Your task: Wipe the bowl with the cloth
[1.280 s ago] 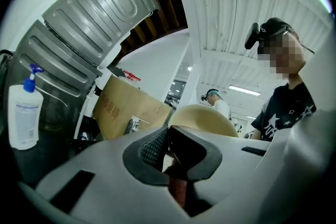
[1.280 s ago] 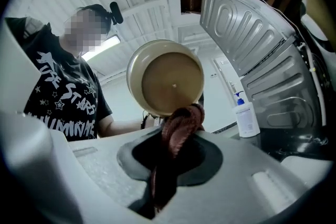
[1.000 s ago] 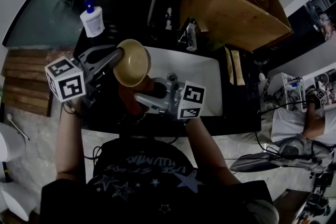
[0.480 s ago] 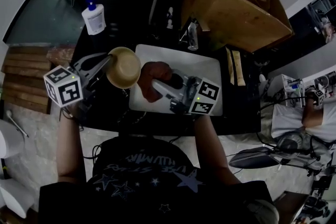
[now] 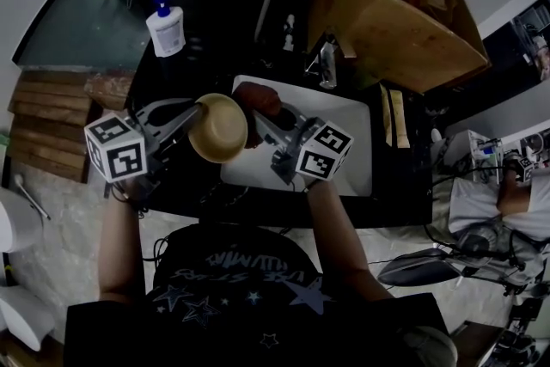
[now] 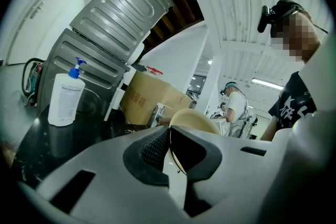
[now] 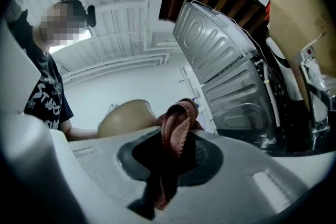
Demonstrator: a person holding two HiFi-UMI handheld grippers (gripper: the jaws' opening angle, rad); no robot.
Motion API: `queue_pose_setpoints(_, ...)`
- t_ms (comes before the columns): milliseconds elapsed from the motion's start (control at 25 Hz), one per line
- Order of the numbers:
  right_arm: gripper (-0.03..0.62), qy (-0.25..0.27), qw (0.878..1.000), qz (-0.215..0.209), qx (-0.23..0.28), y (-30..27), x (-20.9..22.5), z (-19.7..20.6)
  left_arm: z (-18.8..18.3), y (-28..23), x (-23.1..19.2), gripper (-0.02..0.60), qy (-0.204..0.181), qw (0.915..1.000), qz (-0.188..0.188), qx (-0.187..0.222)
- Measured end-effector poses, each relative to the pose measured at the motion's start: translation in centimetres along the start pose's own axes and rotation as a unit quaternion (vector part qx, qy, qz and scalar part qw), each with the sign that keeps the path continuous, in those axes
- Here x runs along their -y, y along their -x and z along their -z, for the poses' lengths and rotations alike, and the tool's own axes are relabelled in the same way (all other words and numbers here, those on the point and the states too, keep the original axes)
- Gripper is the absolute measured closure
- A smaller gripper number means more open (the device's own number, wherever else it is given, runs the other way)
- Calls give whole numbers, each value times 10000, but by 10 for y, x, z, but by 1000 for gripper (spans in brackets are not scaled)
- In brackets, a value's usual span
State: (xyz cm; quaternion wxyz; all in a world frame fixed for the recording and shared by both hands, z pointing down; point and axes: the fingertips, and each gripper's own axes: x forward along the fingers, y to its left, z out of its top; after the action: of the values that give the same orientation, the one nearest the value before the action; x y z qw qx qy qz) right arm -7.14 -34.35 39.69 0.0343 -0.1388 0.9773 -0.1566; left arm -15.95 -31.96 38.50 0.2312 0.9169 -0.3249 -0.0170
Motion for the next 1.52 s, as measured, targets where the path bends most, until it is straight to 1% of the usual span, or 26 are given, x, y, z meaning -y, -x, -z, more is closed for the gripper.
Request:
queue_pose_setpoints(80, 536, 144, 9991, 110, -378, -9, 2, 15, 1, -3, 5, 561, -30, 9998, 220, -18)
queue_pose_setpoints(120, 536, 203, 9983, 162, -524, -13, 4, 22, 1, -4, 5, 561, -46, 9997, 249, -33)
queue_pose_setpoints(200, 536, 165, 9978, 237, -604, -14, 6, 29, 1, -6, -1, 561, -49, 9999, 126, -107)
queue_pose_setpoints(280, 534, 94, 9976, 343, -587, -12, 11, 30, 1, -6, -16, 561, -5, 9998, -87, -203)
queue_pose_setpoints(400, 534, 119, 9961, 571, -657, -5, 21, 32, 1, -3, -48, 561, 211, 9977, -535, -355)
queue_pose_setpoints(560, 534, 150, 9938, 839, -721, 5, 32, 32, 0, 2, -94, 561, 518, 9905, -1145, -563)
queue_pose_setpoints(680, 534, 138, 9916, 1021, -776, 9, 38, 34, 1, -5, -122, 561, 680, 9845, -1450, -721)
queue_pose_setpoints(800, 534, 216, 9885, 1153, -952, 10, 42, 40, 9, -17, -141, 561, 796, 9778, -1687, -959)
queue_pose_setpoints(920, 534, 387, 9841, 1232, -1215, 9, 45, 46, 17, -31, -153, 561, 897, 9733, -1783, -1132)
queue_pose_setpoints(1040, 534, 479, 9804, 1327, -1375, 8, 47, 52, 22, -39, -163, 561, 884, 9701, -1875, -1264)
queue_pose_setpoints(1120, 534, 449, 9793, 1402, -1391, 9, 50, 54, 24, -43, -170, 561, 883, 9680, -1920, -1351)
queue_pose_setpoints(1240, 534, 357, 9785, 1493, -1374, 10, 55, 58, 29, -48, -180, 560, 1009, 9650, -1942, -1444)
queue_pose_setpoints(1360, 534, 313, 9777, 1563, -1365, 10, 57, 61, 36, -50, -186, 560, 1095, 9614, -1905, -1658)
queue_pose_setpoints(1520, 534, 264, 9773, 1619, -1344, 7, 56, 61, 38, -50, -192, 560, 1072, 9568, -1984, -1835)
